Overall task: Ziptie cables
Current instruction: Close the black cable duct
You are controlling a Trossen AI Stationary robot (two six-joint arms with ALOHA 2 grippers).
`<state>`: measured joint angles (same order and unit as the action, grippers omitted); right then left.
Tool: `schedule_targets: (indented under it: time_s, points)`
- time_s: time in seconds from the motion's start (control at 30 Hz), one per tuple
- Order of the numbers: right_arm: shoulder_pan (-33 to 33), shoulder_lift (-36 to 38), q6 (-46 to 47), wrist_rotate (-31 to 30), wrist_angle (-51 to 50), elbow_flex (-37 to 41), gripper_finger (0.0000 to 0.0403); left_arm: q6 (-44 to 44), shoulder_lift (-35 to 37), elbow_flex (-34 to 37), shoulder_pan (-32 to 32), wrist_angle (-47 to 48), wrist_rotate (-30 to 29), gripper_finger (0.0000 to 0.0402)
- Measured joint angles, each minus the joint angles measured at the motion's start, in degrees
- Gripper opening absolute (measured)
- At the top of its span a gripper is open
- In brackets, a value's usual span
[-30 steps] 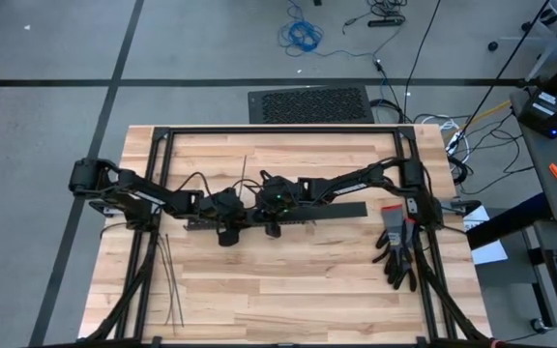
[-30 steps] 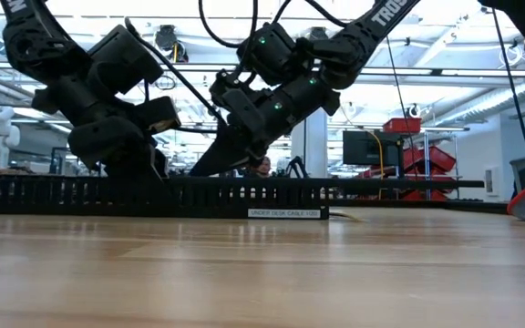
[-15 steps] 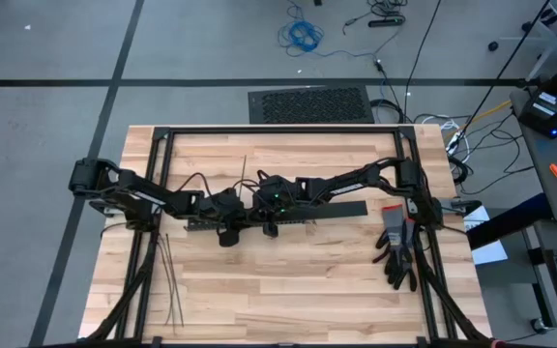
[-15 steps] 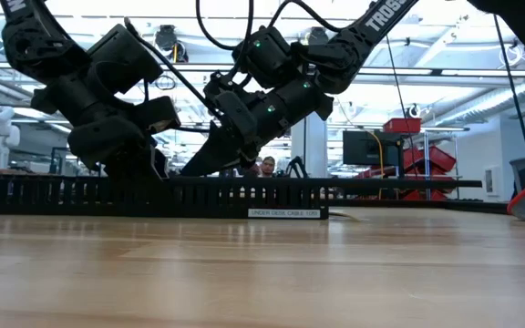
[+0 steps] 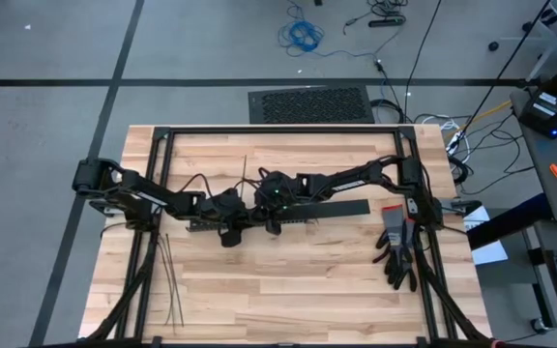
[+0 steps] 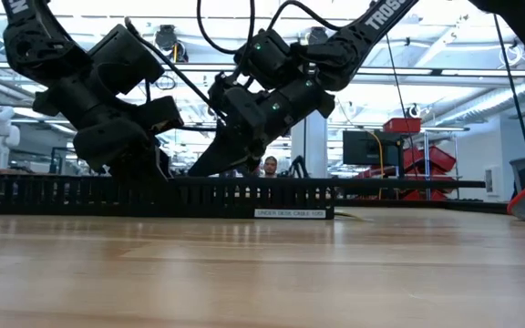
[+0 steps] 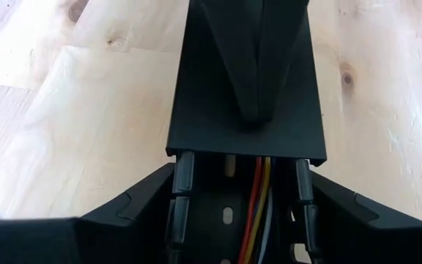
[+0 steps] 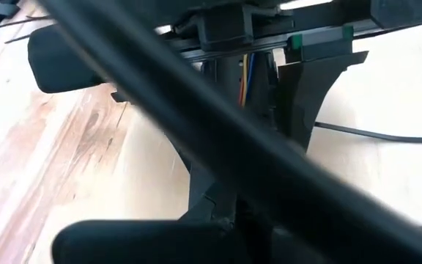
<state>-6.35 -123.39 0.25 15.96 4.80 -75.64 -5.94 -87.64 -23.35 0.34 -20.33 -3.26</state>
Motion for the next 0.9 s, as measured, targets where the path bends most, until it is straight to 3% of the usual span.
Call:
schedule_targets:
  time_s: [0.3, 0.9]
  points:
    - [-2.0, -0.2, 3.1, 5.2, 1.2, 0.1, 0.0000, -0.9, 0.0, 0.0, -0.4, 0.3, 0.0, 0.0238]
    - [-1.4, -1.5, 9.5, 2.7, 6.2, 0.2, 0.0000, -0.8, -0.2, -0.6, -0.7, 0.4, -0.1, 0.0238]
